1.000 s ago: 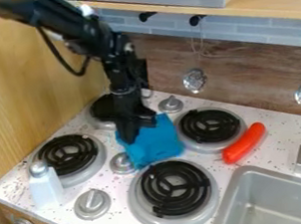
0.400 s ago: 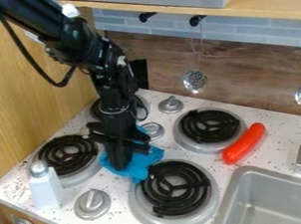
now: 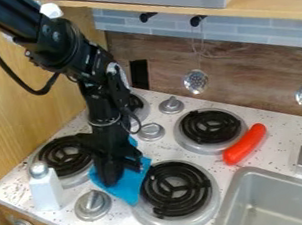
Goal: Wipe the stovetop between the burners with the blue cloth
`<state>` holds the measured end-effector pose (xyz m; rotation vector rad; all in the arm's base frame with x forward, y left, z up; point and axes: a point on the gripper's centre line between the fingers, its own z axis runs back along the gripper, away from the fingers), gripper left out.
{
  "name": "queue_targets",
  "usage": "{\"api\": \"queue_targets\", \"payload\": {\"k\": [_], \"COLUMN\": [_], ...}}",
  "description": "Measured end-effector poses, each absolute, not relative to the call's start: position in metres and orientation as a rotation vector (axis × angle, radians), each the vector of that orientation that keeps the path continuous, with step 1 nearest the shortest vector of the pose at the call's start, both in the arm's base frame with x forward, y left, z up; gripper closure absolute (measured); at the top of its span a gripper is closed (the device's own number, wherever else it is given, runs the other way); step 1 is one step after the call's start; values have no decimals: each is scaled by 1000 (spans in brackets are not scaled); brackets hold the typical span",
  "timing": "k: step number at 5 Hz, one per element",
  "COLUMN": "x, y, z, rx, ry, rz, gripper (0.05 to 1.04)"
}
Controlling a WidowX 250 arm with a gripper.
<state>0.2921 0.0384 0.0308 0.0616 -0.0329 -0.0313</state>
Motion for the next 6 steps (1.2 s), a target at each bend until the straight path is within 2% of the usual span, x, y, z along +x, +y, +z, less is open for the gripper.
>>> {"api": "queue_targets", "payload": {"k": [3,4,6], "x": [221,233,325], "y": [17,17,32], "z": [31,31,12], "rx": [63,67,75], "ry": [85,49,8], "rz": [-159,-149,4], "gripper": [1006,1006,1006]}}
